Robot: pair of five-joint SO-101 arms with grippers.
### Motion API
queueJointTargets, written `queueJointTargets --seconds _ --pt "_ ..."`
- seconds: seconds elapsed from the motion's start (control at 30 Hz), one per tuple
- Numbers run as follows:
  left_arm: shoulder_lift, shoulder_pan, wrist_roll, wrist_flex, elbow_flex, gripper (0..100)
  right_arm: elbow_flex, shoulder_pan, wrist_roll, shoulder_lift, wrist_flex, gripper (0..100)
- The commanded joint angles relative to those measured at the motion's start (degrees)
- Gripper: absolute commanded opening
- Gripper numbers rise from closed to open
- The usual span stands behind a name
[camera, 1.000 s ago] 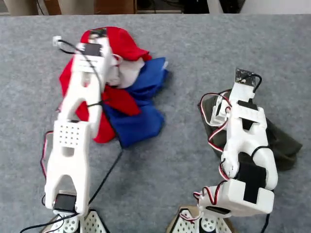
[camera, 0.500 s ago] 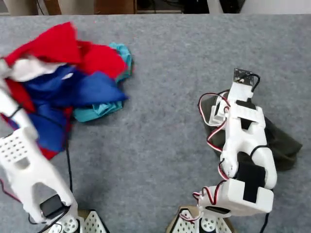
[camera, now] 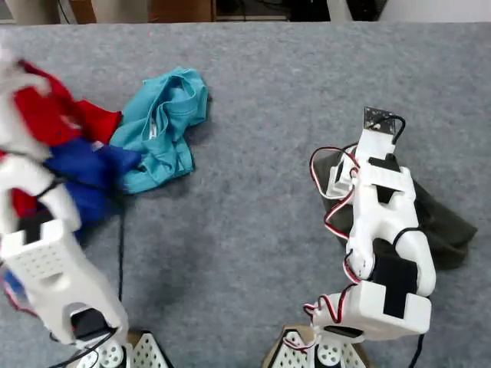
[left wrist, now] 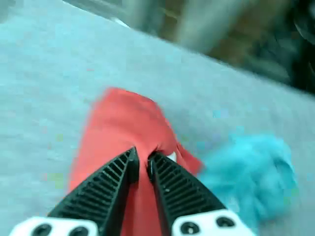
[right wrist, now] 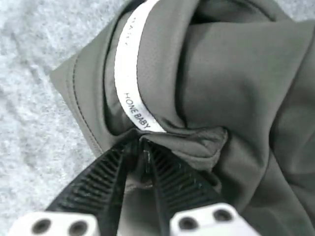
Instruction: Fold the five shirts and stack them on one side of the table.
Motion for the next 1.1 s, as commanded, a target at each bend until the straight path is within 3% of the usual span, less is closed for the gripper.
queueJointTargets --seconds 0.0,0.13,0.27,0.5,0.6,0.67,0.7,0.87,1.07 --pt "1.1 10.11 -0.26 0.0 9.76 2 -0.84 -1.54 0.53 0.4 -0.44 0.2" --pt "9.63 17.41 -0.26 -6.68 20.48 2 -0.84 -1.54 0.53 0.4 -0.44 0.2" --pt "20.09 19.43 -0.26 -14.68 26.29 6 -0.84 -1.54 0.53 0.4 -0.44 0.2" --pt "32.75 18.37 9.14 -14.77 24.09 17 -0.84 -1.54 0.53 0.4 -0.44 0.2" --pt "33.36 18.29 9.76 -13.27 23.47 13 -0.84 -1.54 0.53 0.48 -0.44 0.2" --pt "33.8 18.02 9.67 -11.52 21.8 6 -0.84 -1.54 0.53 0.48 -0.44 0.2" --pt "33.8 17.32 9.67 -10.9 21.1 1 -0.84 -1.54 0.53 0.48 -0.44 0.2" --pt "33.27 8.97 9.76 -7.12 16.0 2 -0.84 -1.54 0.53 0.48 -0.44 0.2" --pt "33.27 -5.54 5.89 0.09 -1.32 2 -0.84 -1.54 0.53 0.48 -0.44 0.2"
